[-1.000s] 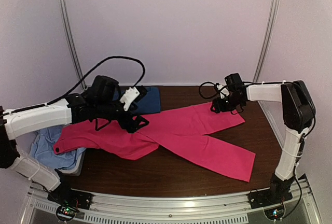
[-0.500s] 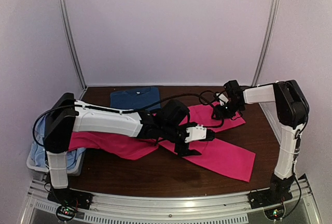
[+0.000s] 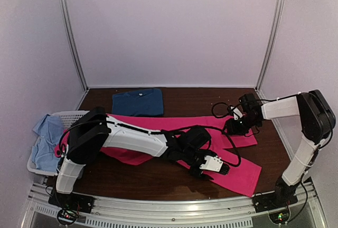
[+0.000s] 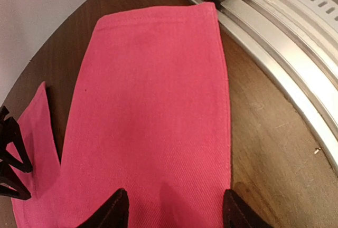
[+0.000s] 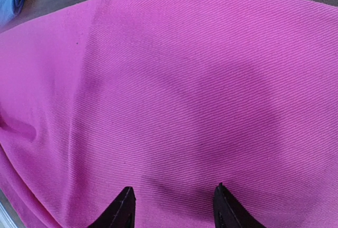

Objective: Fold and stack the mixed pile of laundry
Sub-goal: Move the flattened trousers to the center of the board.

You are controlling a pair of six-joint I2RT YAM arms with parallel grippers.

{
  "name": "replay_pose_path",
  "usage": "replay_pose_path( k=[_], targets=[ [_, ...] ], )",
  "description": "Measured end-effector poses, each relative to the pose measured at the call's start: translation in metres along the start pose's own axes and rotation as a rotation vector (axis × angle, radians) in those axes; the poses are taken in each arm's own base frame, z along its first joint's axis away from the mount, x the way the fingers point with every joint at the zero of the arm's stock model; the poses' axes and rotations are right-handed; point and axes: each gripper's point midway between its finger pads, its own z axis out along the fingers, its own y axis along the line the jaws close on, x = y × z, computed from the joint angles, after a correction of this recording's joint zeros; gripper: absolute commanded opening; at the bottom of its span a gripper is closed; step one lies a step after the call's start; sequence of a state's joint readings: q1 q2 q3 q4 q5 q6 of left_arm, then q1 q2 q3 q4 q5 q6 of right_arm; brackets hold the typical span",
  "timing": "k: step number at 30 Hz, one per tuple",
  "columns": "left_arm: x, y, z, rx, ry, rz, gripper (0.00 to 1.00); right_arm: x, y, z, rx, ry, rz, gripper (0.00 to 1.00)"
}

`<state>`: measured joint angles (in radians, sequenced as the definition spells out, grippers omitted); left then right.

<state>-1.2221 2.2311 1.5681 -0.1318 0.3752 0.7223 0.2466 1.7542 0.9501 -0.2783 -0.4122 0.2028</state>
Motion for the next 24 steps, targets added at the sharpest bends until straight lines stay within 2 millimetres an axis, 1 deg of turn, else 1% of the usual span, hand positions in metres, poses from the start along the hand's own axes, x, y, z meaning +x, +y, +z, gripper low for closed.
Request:
replay_pose_path(
  k=[3,6,10,13,19,21,24],
  targets=[
    [0.005,-0.006,0.012,0.026,0.006,0.011,0.58,0.016,0.001,-0.007,-0.008,0.006,0.033,0.52],
    [0.008,-0.009,0.022,0.043,0.009,0.029,0.53,0.022,0.001,-0.01,-0.011,0.006,0.051,0.52],
    [0.006,-0.013,0.024,0.054,0.011,0.063,0.49,0.025,0.003,-0.011,-0.017,-0.001,0.061,0.53],
    [0.003,-0.02,0.024,0.065,0.031,0.097,0.47,0.028,0.005,-0.012,-0.019,-0.002,0.065,0.52],
    [-0.003,-0.048,0.017,0.147,0.083,0.097,0.49,0.03,0.006,-0.012,-0.021,-0.002,0.068,0.52],
    [-0.003,-0.054,0.015,0.167,0.092,0.088,0.51,0.03,0.006,-0.012,-0.022,-0.003,0.067,0.52],
    [-0.002,-0.056,0.013,0.186,0.107,0.075,0.53,0.03,0.007,-0.012,-0.023,-0.005,0.065,0.52]
  ],
)
